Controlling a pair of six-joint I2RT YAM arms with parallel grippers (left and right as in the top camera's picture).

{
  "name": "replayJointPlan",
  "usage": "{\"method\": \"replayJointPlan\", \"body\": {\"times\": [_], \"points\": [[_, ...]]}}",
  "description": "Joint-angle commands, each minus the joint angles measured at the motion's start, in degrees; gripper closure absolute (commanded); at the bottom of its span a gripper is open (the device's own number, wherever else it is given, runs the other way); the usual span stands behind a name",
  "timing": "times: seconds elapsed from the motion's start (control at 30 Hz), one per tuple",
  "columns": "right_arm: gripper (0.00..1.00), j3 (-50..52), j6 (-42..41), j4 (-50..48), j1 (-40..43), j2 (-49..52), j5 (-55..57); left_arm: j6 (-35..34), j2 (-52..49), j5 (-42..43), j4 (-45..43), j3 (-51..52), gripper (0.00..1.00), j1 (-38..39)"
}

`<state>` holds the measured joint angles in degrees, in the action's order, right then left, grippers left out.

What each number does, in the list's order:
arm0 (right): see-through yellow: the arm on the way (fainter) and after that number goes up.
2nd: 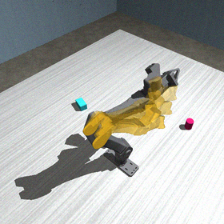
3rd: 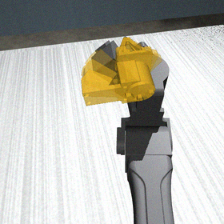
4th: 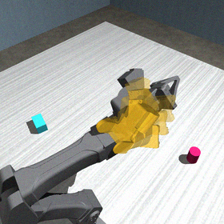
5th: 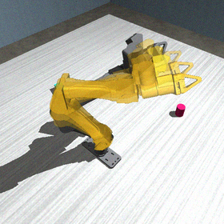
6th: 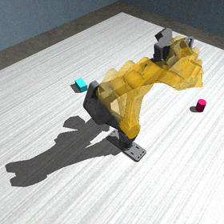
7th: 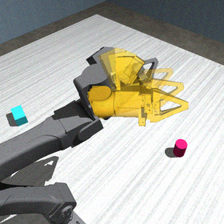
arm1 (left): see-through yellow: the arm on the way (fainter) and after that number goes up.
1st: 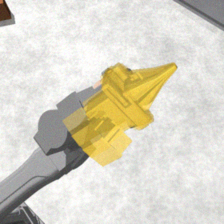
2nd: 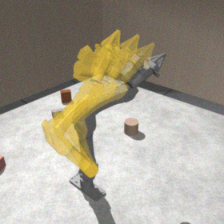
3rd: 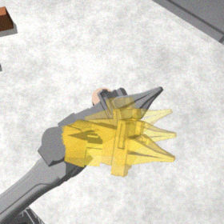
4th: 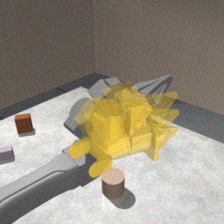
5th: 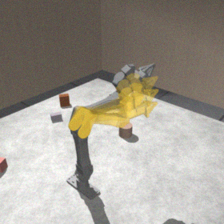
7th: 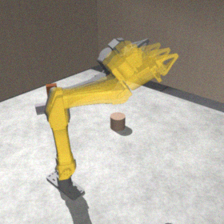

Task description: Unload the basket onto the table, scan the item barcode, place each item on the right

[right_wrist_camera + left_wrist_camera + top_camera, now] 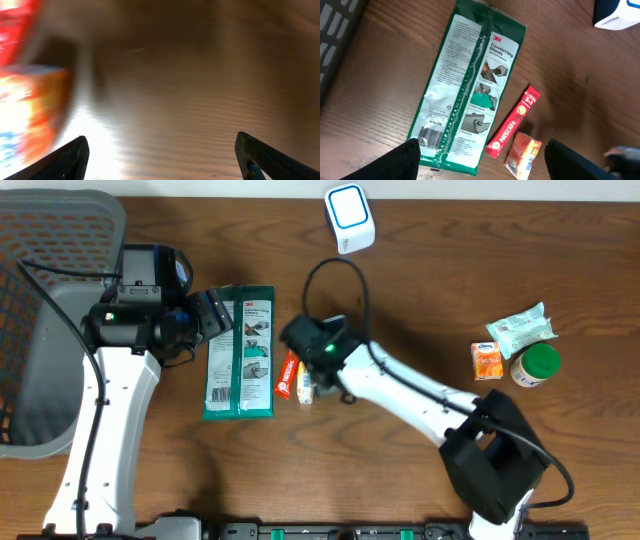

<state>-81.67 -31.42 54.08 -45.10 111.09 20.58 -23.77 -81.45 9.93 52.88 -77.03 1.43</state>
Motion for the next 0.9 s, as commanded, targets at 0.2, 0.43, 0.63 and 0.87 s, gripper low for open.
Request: {"method": "replayJointPlan", "body": {"times": [0.2,0.43,0.63,0.87], "points": [[0.13,0.13,0.72,-4.15,8.57,-0.94,-21.81,0.37,0.20,-0.35,0.22,-0.48,0.20,-0.17],[0.39,0.13,7.58,-15.15,7.32,-0.94,-45.92,0.37,0.20,-0.35,0.22,-0.48,0.20,-0.17],[0.31,0.20,2.69,-16.63,1.95,-0.37,-22.01,0.37,0.20,-0.35,0.22,-0.48,0.20,-0.17],[0.28,0.20,2.12,-17.46,-3.21,3.50,-14.10,0.37,0.20,-0.35,0.22,-0.48,0.20,-0.17]]}}
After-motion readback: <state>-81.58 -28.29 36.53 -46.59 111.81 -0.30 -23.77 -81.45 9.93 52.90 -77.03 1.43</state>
